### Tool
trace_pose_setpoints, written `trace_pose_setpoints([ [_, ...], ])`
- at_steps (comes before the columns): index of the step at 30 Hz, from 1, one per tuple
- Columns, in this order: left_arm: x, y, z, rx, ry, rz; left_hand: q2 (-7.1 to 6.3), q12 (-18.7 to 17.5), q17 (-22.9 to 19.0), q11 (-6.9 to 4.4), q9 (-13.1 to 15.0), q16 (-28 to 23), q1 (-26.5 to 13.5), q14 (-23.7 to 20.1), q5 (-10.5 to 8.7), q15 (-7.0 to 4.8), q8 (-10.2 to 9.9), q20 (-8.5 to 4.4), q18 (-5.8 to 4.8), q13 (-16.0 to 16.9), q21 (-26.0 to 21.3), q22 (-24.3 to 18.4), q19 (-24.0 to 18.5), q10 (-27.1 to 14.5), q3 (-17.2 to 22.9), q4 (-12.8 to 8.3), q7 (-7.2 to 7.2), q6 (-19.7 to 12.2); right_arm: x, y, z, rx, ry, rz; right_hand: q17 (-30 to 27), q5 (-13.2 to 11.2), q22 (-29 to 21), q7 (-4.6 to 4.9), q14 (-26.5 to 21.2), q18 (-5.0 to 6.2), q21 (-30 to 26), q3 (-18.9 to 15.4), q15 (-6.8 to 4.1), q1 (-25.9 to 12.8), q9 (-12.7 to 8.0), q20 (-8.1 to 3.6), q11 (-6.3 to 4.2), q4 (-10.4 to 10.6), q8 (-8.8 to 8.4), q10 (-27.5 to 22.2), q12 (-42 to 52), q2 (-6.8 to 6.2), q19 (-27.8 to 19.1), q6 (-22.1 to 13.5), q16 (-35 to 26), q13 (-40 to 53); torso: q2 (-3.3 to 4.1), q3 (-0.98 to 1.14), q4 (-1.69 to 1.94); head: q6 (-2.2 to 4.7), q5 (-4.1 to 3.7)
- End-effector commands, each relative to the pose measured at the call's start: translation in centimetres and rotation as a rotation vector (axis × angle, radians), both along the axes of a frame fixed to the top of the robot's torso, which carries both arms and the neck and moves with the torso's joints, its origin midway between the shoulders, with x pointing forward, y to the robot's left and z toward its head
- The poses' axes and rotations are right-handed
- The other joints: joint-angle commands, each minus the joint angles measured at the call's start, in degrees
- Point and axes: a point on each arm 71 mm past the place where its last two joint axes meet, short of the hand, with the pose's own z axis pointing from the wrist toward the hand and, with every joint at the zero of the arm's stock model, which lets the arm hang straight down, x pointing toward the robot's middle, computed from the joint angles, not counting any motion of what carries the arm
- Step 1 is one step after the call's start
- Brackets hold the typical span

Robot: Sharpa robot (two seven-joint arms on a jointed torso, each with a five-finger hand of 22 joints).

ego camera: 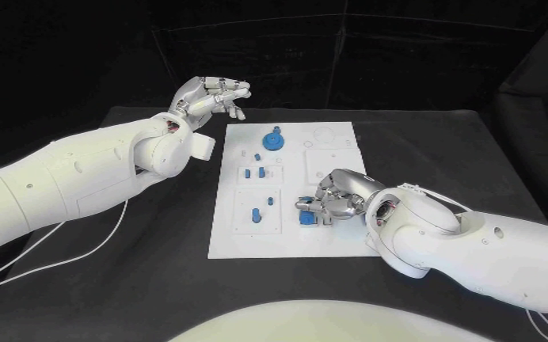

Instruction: Assemble the parts on the task board

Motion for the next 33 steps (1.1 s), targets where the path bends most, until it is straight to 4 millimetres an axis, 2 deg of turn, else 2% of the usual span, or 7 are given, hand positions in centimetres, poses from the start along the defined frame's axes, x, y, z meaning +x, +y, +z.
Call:
trace_pose_setpoints([
  [1,0.00,-0.13,0.06,-0.009,0.000,-0.010,0.07,-0.2,-0.1,0.36,0.0,-0.2,0.3,-0.2,0.10,0.30,0.0,-0.12,0.36,0.1,-0.2,-0.1,0.5,0.0,-0.5,0.0,0.17,-0.4,0.11,-0.20,0.08,-0.005,-0.014,0.010,1.2,-0.8,1.5,-0.01,3.7,-1.13,0.4,-0.6,-0.23,2.1,-0.1,-0.06,0.05,-0.3,-0.38,0.4,0.1,0.07,0.6,0.4,0.3,0.1,0.00,-0.05,0.18,0.02,-0.06],
  [4,0.00,-0.11,0.03,-0.008,0.000,-0.010,0.07,-0.2,-0.1,0.36,0.0,-0.2,0.3,-0.2,0.10,0.30,0.0,-0.12,0.36,0.1,-0.2,-0.1,0.5,0.0,-0.5,0.0,0.17,-0.4,0.23,-0.50,-0.05,-0.020,-0.013,0.008,1.3,-0.9,1.5,-0.01,3.8,-1.13,0.4,-0.5,-0.26,5.3,-0.1,-0.05,0.03,-1.6,-0.62,0.6,0.0,0.41,0.6,0.5,0.3,0.3,0.02,-0.08,0.19,0.00,-0.09],
  [7,-0.01,-0.09,0.01,-0.008,0.001,-0.009,0.07,-0.2,-0.1,0.36,0.0,-0.2,0.3,-0.2,0.10,0.30,0.0,-0.12,0.36,0.1,-0.2,-0.1,0.5,0.0,-0.5,0.0,0.17,-0.4,0.24,-0.59,-0.14,-0.031,-0.007,0.015,1.5,-0.6,1.6,-0.01,3.8,-1.14,0.4,-0.4,-0.29,9.3,-0.2,-0.07,0.01,-3.8,-0.85,0.6,-0.1,0.54,0.6,0.7,0.3,0.3,0.06,-0.07,0.15,-0.04,0.00],
  [12,-0.01,-0.05,-0.03,-0.008,0.002,-0.009,0.07,-0.2,-0.1,0.36,0.0,-0.2,0.3,-0.2,0.10,0.30,0.0,-0.12,0.36,0.1,-0.2,-0.1,0.5,0.0,-0.5,0.0,0.17,-0.4,0.20,-0.44,-0.18,-0.036,-0.002,0.025,1.7,-0.6,1.7,0.01,3.8,-1.16,0.4,0.0,-0.31,13.4,-0.2,-0.10,-0.02,-6.6,-1.06,0.6,-0.3,0.94,0.6,1.0,0.4,0.4,0.07,-0.05,0.09,-0.11,0.04],
  [23,-0.01,0.09,-0.06,-0.006,0.003,-0.005,0.07,-0.2,-0.1,0.36,0.0,-0.2,0.3,-0.2,0.10,0.30,0.0,-0.12,0.36,0.1,-0.2,-0.1,0.5,0.0,-0.5,0.0,0.17,-0.4,0.83,-0.93,-0.44,-0.050,-0.020,-0.006,2.0,-0.9,1.8,-0.15,3.8,-1.17,0.5,0.2,-0.38,15.4,-0.2,-0.14,-0.15,-8.1,-1.13,0.8,-0.4,1.83,0.7,1.6,0.4,0.6,0.05,-0.06,0.10,-0.22,0.02],
  [29,-0.01,0.11,-0.06,-0.006,0.003,-0.005,0.16,-0.2,-0.2,0.36,0.0,-0.2,0.4,-0.3,0.10,0.29,0.0,-0.13,0.36,0.1,-0.4,-0.2,0.5,-0.1,-0.6,0.0,0.17,-0.4,1.02,-0.71,-0.45,-0.034,-0.031,-0.002,2.1,-0.7,1.9,-0.15,3.8,-1.18,0.5,0.0,-0.40,15.1,-0.2,-0.16,-0.16,-8.0,-1.15,0.9,-0.3,2.19,0.7,1.8,0.5,0.6,0.06,-0.06,0.14,-0.23,0.07],
  [33,-0.01,0.14,-0.06,-0.005,0.003,-0.004,0.16,-0.2,-0.2,0.36,0.0,-0.2,0.4,-0.3,0.10,0.29,0.0,-0.13,0.36,0.1,-0.4,-0.2,0.5,-0.1,-0.6,0.0,0.17,-0.4,0.96,-0.38,-0.37,-0.005,-0.031,0.015,2.3,-0.6,2.0,-0.19,3.9,-1.20,0.5,-0.1,-0.41,14.9,-0.2,-0.18,-0.18,-7.9,-1.16,1.0,-0.2,2.46,0.7,1.9,0.6,0.8,0.04,-0.09,0.01,-0.12,0.15],
])
